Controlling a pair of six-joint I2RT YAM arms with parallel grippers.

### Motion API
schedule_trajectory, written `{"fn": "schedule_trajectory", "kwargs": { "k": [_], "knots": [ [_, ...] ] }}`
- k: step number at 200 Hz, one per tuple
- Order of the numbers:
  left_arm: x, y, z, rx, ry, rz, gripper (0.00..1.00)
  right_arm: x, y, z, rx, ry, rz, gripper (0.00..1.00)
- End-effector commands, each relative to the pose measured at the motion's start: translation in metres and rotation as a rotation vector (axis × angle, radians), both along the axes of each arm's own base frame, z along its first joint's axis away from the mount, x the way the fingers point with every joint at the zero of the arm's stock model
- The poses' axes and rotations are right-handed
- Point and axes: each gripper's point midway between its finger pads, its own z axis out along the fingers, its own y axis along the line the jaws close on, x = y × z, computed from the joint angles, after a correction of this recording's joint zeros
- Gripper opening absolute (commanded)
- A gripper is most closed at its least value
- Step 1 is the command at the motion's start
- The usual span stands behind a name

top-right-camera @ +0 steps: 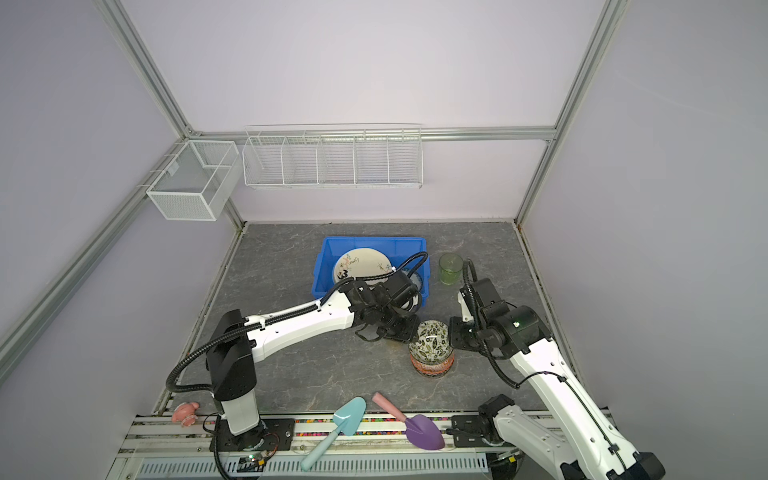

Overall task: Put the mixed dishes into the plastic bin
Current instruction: 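Take the leaf-print bowl with the left gripper while the right gripper releases it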

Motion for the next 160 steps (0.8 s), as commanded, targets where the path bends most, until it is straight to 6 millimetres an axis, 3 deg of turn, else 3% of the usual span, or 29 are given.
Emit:
{"fn": "schedule_trajectory", "kwargs": {
  "k": [1,41,78,103,113,121,160],
  "knots": [
    [0.007,-0.007,0.021,-0.03,-0.038,-0.023,0.0,0.004,-0.004,0.017,0.019,-0.057,-0.026,0.38],
    [0.031,0.002,0.041,-0.04,-0.066,-0.017,0.0,0.006,-0.011,0.038,0.027,-0.112,-0.068,0.59],
    [0.072,0.022,0.054,-0.003,-0.137,0.016,0.0,0.005,-0.017,0.058,0.049,-0.176,-0.105,0.75],
    [0.1,0.035,0.06,0.025,-0.178,0.043,0.0,0.001,-0.016,0.057,0.052,-0.156,-0.095,0.87],
    [0.11,0.039,0.061,0.039,-0.191,0.052,0.0,0.0,-0.015,0.055,0.063,-0.156,-0.094,1.0],
    [0.118,0.044,0.062,0.056,-0.206,0.065,0.0,-0.001,-0.014,0.054,0.069,-0.155,-0.092,0.88],
    [0.157,0.061,0.062,0.1,-0.252,0.128,0.0,-0.007,-0.011,0.044,0.077,-0.126,-0.07,0.88]
  ]
}}
